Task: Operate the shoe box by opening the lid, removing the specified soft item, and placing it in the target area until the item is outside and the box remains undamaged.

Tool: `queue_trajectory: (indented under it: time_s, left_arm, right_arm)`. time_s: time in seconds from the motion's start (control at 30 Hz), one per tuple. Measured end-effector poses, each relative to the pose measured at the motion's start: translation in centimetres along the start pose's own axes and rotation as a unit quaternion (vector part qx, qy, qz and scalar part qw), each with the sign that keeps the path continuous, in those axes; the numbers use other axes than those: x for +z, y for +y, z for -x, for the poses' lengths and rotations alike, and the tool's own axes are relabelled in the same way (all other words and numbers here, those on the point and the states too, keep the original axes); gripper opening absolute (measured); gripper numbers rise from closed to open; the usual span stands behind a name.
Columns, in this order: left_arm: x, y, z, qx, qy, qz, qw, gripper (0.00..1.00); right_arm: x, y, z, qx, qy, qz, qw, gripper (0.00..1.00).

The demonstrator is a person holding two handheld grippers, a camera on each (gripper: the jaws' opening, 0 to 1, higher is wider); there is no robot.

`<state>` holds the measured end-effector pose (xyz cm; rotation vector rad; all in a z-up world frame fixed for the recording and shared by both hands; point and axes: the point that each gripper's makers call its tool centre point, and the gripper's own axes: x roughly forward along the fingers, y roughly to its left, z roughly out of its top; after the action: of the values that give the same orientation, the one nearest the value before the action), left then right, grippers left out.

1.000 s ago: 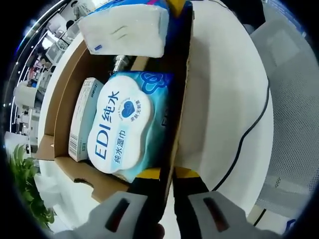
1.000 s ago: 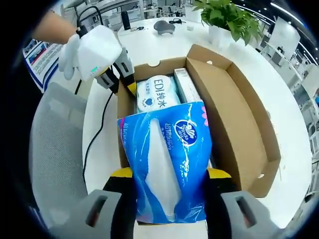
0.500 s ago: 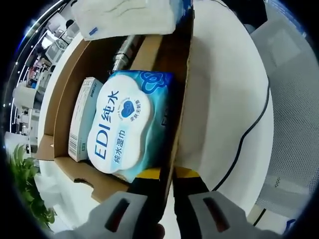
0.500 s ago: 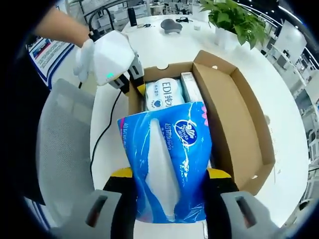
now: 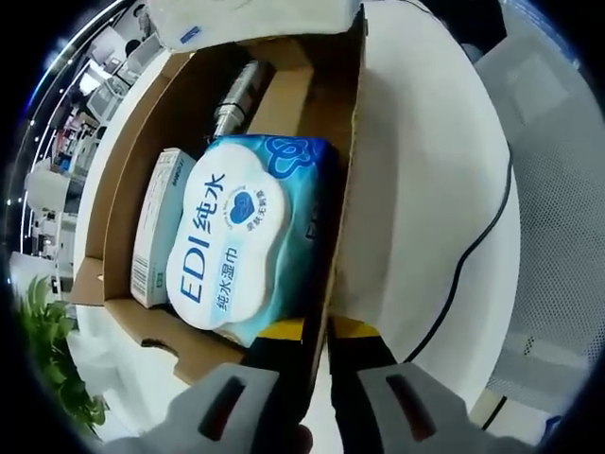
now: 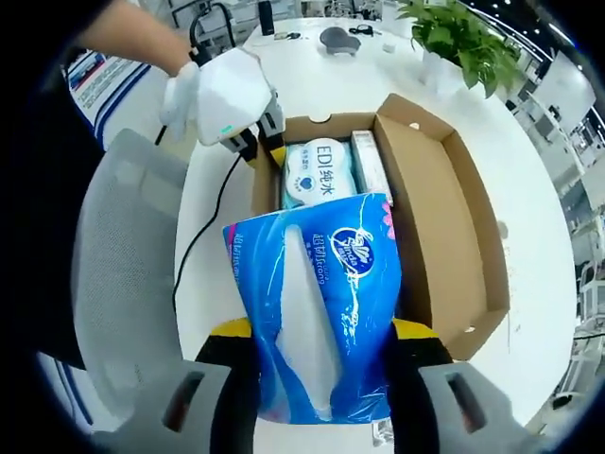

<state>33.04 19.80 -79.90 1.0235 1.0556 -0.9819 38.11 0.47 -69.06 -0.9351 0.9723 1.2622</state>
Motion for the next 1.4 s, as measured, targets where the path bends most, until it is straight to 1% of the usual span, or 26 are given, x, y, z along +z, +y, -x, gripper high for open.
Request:
queue_trajectory:
  time_s: [0.03,0.13,0.33,0.43,0.47,0.57,0.63,0.67,0.8,0.83,0.9,0.97,1.03,1.23,1.4]
  left_arm:
    - [0.0,0.0,0.0,-0.001,0.000,-0.001,1.0000,0.06]
    - [0.0,0.0,-0.1,-0.002,0.001,-0.001,1.0000,0.06]
    - [0.1,0.0,-0.1,0.000,-0.001,-0.005,1.0000,0.06]
    - [0.1,0.0,-0.1,-0.001,-0.001,-0.006,1.0000,0.06]
    - [0.0,0.0,-0.1,-0.002,-0.001,-0.007,1.0000,0.06]
    - [0.1,-0.1,-0.1,-0.001,-0.001,-0.007,1.0000,0.06]
    - [0.1,-0.1,-0.1,-0.001,-0.001,-0.007,1.0000,0.06]
    - [0.1,-0.1,-0.1,-0.001,-0.001,-0.008,1.0000,0.06]
    - [0.1,-0.1,-0.1,-0.001,-0.001,-0.008,1.0000,0.06]
    - [0.1,-0.1,-0.1,-0.001,-0.001,-0.008,1.0000,0.06]
    - [0.1,0.0,-0.1,0.000,-0.001,-0.006,1.0000,0.06]
    - [0.1,0.0,-0.1,0.000,-0.001,-0.005,1.0000,0.06]
    - [0.1,0.0,-0.1,0.002,-0.001,-0.006,1.0000,0.06]
    - [0.1,-0.1,-0.1,-0.001,0.000,-0.009,1.0000,0.06]
    - [0.1,0.0,-0.1,0.002,-0.001,-0.007,1.0000,0.06]
  right_arm:
    - [0.0,-0.1,0.4,-0.001,-0.006,-0.005,1.0000,0.50]
    - [-0.1,-0.3,1.0,-0.005,-0.012,-0.012,0.9998,0.50]
    - [-1.0,-0.5,1.6,-0.012,-0.007,-0.011,0.9998,0.50]
    - [-1.2,-0.1,2.0,-0.015,-0.005,-0.005,0.9999,0.50]
    - [-1.7,-0.1,2.2,-0.017,-0.002,0.007,0.9998,0.50]
    - [-2.6,-0.1,2.7,-0.020,0.006,0.008,0.9997,0.50]
    - [-3.4,-0.1,3.2,-0.026,0.015,-0.009,0.9995,0.50]
    - [-3.6,-0.1,3.4,-0.028,0.015,-0.014,0.9994,0.50]
    - [-4.3,0.3,3.8,-0.031,0.014,-0.019,0.9993,0.50]
    - [-5.6,-0.1,4.1,-0.033,0.020,-0.014,0.9992,0.50]
    - [-6.0,0.0,4.3,-0.035,0.025,-0.007,0.9991,0.50]
    - [-6.8,-0.4,4.4,-0.034,0.026,-0.005,0.9991,0.50]
    - [-7.2,-0.3,4.7,-0.034,0.029,0.001,0.9990,0.50]
    - [-8.7,-0.5,5.9,-0.040,0.036,0.014,0.9984,0.50]
    - [-10.2,-0.4,6.8,-0.047,0.051,0.012,0.9975,0.50]
